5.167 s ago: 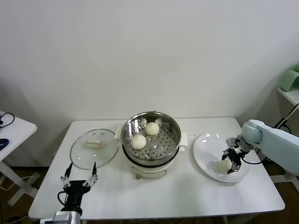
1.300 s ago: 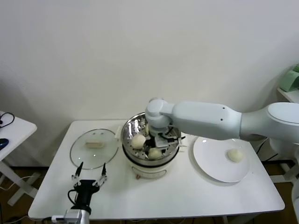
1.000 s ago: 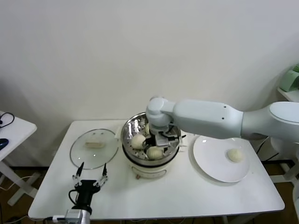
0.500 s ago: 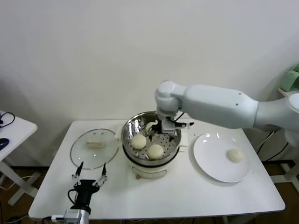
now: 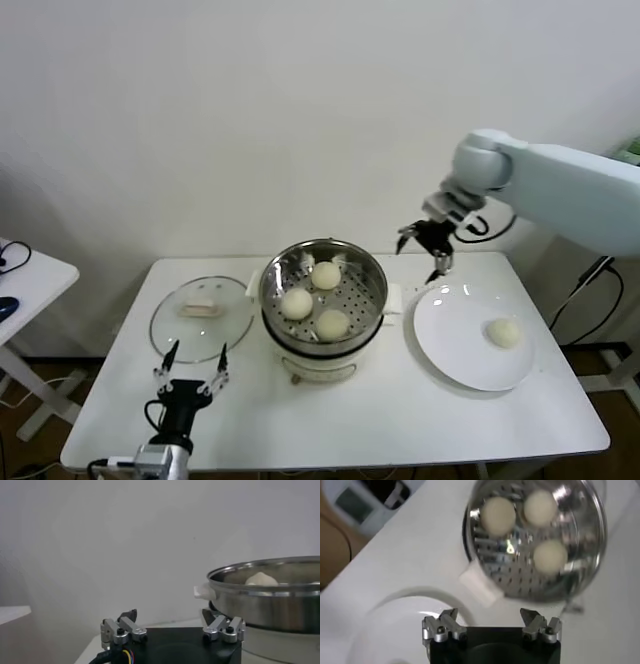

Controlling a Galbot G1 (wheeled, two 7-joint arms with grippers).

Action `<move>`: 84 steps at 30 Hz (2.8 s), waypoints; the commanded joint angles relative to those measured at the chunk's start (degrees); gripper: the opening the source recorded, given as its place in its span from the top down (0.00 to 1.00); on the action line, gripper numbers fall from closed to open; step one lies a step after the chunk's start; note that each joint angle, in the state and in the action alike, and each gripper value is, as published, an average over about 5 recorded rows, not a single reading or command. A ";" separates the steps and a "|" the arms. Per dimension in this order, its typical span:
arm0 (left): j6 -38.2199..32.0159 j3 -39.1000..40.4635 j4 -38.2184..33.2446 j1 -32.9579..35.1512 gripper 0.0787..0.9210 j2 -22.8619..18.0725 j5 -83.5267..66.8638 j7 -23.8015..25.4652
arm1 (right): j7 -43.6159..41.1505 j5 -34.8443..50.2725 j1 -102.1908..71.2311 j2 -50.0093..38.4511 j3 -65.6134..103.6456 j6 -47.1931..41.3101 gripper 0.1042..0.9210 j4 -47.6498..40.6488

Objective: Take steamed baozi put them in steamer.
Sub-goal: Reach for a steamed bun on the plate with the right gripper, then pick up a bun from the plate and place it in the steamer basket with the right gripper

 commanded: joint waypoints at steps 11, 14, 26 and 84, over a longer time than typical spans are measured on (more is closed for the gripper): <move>-0.60 -1.04 -0.87 1.53 0.12 0.02 -0.12 0.66 | 0.59 -16.15 -30.61 -13.07 23.72 -6.01 0.12 -14.72; -0.19 -1.25 -1.25 1.55 0.12 0.01 -0.68 0.77 | 0.92 -18.31 -33.25 -11.40 25.86 -5.40 0.12 -17.13; 0.32 -2.36 -1.74 2.79 0.12 -0.41 -1.23 0.47 | 1.42 -27.14 -38.33 -3.29 34.21 -1.28 0.12 -28.84; 0.55 -1.69 -1.50 2.50 0.12 -1.13 0.46 0.03 | 4.42 4.25 -16.44 0.11 11.11 -9.08 0.32 -27.88</move>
